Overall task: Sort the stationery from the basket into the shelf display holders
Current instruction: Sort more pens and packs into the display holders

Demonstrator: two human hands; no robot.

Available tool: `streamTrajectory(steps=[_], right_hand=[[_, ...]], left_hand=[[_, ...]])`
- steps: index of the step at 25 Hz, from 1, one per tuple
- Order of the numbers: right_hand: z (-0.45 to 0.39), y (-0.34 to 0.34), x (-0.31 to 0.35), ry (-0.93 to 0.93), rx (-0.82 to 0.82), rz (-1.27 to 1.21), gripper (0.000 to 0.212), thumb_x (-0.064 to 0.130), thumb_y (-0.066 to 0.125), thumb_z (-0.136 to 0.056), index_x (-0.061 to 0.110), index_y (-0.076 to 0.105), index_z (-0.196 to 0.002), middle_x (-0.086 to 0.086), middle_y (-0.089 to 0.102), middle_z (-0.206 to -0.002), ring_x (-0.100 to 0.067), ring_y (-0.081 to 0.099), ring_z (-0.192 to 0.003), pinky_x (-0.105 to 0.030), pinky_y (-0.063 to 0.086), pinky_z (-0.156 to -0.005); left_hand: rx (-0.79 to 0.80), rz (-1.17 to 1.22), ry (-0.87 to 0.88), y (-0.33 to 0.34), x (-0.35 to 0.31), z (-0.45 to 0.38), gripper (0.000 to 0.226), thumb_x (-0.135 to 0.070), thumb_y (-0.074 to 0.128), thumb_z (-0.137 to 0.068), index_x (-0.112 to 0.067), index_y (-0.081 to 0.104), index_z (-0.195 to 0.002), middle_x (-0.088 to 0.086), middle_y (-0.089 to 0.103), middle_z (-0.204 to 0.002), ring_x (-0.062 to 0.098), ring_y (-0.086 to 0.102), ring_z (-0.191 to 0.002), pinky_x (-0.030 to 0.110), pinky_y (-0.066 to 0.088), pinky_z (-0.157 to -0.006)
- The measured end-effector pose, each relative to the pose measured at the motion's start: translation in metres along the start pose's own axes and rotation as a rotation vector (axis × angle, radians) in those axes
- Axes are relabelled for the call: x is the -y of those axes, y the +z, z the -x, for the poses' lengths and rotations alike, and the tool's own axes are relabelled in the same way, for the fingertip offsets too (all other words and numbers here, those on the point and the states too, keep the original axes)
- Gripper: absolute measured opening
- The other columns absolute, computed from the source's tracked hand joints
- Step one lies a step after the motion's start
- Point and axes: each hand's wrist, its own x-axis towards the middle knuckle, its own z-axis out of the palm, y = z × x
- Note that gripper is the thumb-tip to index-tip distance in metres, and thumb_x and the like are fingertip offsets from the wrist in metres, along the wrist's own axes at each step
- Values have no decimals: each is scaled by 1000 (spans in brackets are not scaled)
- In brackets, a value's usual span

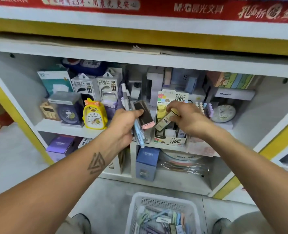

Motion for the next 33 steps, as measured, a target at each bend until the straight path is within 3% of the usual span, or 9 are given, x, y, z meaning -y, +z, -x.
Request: streamTrajectory(steps=[4,8,11,14,19,23,27,30,33], right_hand=[[-7,3,0,-70,-5,88,26,12,56,-97,33,57,-112,-2,64,-105,-22,60,-87,-38,54,-75],[-9,7,1,-118,100,199,36,19,58,-98,31,58,-131,-3,60,-132,-27,57,-118,-39,50,-95],[-7,13,2,-142,50,133,44,20,62,-96,26,52,-139,3,58,-124,-22,55,-115,-32,45,-92],[-8,9,1,-109,-50,59,23,19,61,-96,24,63,-118,3,63,-104,-21,61,-95,-33,50,-80],[-4,17,1,-124,81,200,17,18,57,-95,22,70,-105,3,67,-110,-23,62,-101,-42,55,-88],[-4,12,10,-450,-103,48,47,10,72,-85,32,56,-124,16,52,-118,-12,55,-102,-36,51,-88],[3,24,15,-734,-162,178,38,22,75,-84,18,63,-120,2,57,-118,-24,57,-105,-44,53,-74],[1,23,14,-778,-237,144,30,22,73,-88,13,68,-116,0,63,-109,-25,59,-99,-43,53,-75],[0,20,18,-723,-209,97,26,31,67,-94,14,68,-114,2,64,-103,-20,59,-94,-42,52,-79]], left_hand=[[25,-23,-15,4,2,-6,36,-4,64,-90,4,52,-123,28,69,-105,41,69,-89,47,59,-63],[32,-31,-33,1,4,-11,37,-4,65,-89,3,52,-124,27,69,-105,41,70,-90,38,55,-53],[41,-25,-39,0,4,-12,37,-4,66,-88,1,54,-123,26,70,-105,41,70,-91,42,56,-58],[57,-22,-44,0,3,-9,39,-4,66,-88,1,54,-124,26,70,-105,41,70,-91,44,57,-57],[83,-42,-56,2,3,-5,41,-3,66,-87,3,53,-126,29,68,-109,44,69,-94,58,57,-73],[85,-31,-37,3,1,-2,36,-2,65,-87,2,57,-122,31,67,-111,47,66,-99,68,51,-81],[126,20,-43,2,1,-4,24,0,59,-88,2,66,-111,28,69,-101,42,70,-91,54,59,-74],[135,-42,-85,2,2,-5,21,-10,59,-90,-2,68,-108,16,69,-83,26,68,-66,31,55,-52],[211,-61,-183,2,0,-3,20,-19,49,-96,-7,66,-98,12,64,-71,22,61,-56,24,48,-48]])
